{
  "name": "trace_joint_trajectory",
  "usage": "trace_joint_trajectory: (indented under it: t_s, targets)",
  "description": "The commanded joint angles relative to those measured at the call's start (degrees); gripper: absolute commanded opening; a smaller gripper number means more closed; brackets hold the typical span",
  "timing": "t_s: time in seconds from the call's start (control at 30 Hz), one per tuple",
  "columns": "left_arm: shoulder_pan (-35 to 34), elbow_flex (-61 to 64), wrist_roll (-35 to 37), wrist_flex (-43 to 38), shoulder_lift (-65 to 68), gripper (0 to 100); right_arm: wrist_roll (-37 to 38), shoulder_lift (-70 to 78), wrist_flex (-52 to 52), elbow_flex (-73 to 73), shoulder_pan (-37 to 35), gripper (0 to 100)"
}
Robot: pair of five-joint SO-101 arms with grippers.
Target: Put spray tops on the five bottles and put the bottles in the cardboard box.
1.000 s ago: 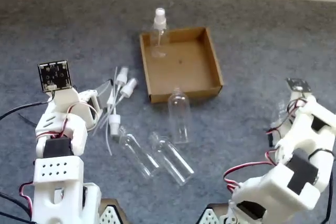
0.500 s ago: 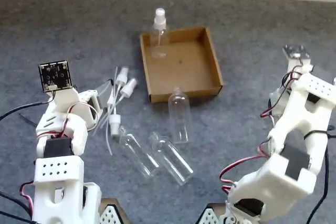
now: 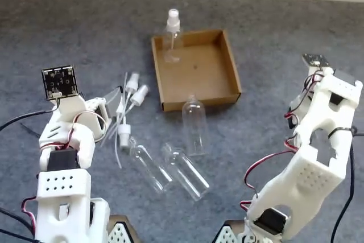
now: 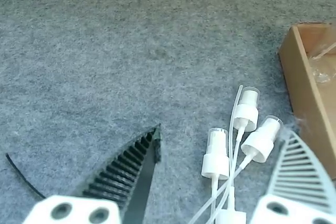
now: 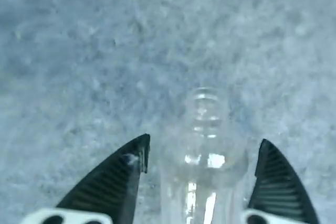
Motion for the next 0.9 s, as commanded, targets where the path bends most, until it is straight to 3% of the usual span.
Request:
trace_joint_trajectory:
  t_s: [0.0, 0.23, 0.4, 0.53, 0.73, 0.87]
  targets:
    - [-0.84, -0.13, 0.18, -1.67, -0.31, 32, -0.62, 0.13, 0.75, -3.91, 0.22, 25.5]
    - [-0.84, -0.13, 0.18, -1.67, -0.31, 32, -0.62, -0.13, 0.84, -4.09, 2.15, 9.2]
    - [-0.84, -0.13, 0.18, -1.67, -0.31, 32, -0.62, 0.04, 3.21, -7.25, 2.95, 8.0]
    - [-0.84, -0.13, 0.18, -1.67, -0.31, 32, -0.79, -0.04, 6.81, -12.44, 2.68, 0.7]
    - [-0.66, -0.92, -0.62, -1.41, -0.22, 32, -2.64, -0.22, 18.24, -26.51, 0.57, 0.4]
    - [-0.57, -10.07, -6.42, 10.46, 3.47, 24, -9.85, -0.22, 23.52, -42.07, -1.19, 0.4]
